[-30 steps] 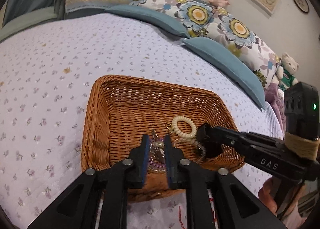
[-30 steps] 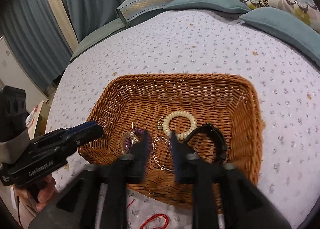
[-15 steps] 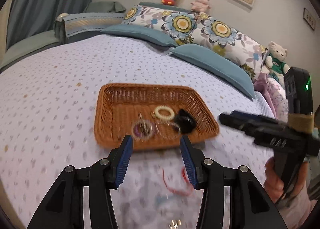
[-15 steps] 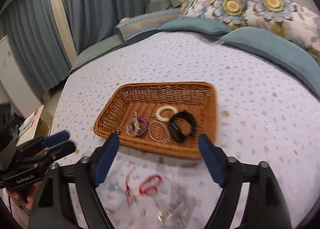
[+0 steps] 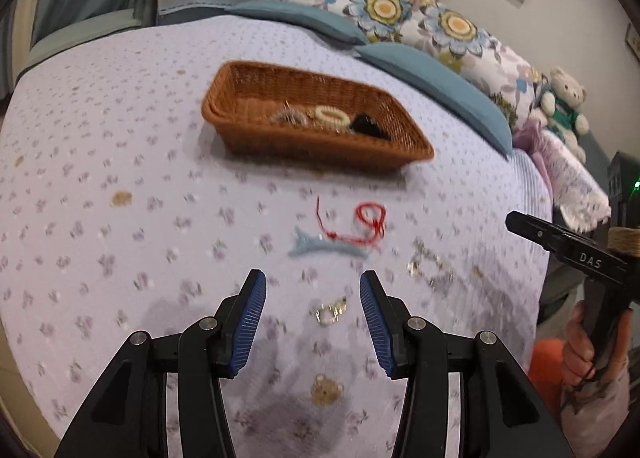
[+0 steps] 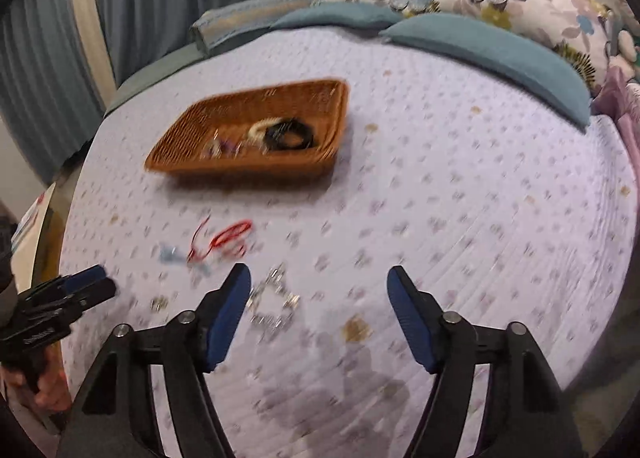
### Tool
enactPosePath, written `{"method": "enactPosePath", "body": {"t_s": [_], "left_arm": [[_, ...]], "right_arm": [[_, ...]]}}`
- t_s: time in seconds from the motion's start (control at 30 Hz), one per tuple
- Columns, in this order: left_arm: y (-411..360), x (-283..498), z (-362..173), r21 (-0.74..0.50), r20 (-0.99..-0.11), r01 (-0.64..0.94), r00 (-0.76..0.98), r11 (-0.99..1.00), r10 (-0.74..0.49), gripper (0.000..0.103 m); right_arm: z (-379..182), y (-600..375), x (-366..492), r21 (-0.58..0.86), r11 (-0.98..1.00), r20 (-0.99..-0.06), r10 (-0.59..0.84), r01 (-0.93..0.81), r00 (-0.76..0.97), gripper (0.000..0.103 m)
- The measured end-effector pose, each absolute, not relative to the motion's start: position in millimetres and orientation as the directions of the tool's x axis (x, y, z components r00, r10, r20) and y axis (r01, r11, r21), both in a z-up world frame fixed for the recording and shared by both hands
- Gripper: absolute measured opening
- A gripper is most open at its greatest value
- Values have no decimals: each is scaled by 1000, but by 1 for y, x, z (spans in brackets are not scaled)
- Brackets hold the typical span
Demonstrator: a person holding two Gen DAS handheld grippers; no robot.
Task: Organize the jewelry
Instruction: 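Grasp the crystal charm bracelet with the right tool while the left tool grasps a gold earring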
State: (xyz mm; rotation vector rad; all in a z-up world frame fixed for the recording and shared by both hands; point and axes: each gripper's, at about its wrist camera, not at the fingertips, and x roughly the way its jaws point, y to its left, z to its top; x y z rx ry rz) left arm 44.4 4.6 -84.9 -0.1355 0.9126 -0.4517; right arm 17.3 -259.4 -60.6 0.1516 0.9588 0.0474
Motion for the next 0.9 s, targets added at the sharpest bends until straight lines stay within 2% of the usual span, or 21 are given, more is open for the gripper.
{"method": "enactPosePath", "body": {"t_s": [0.4,0.73,0.9], "left_arm": [[-19,44,-110,-225,-781,401,471,888,-411,50],[-40,51,-124,-171,-805,432,457,886,-378,50],[-46,51,-128,-146,-807,435,467,889,-361,45]], "right_arm": [[-108,-230,13,113,993,-873,113,-30,474,72],[-124,-213,19,98,993,-891,120,-73,438,72],[-130,-214,24,122,991,-896,137,-62,423,72]]}}
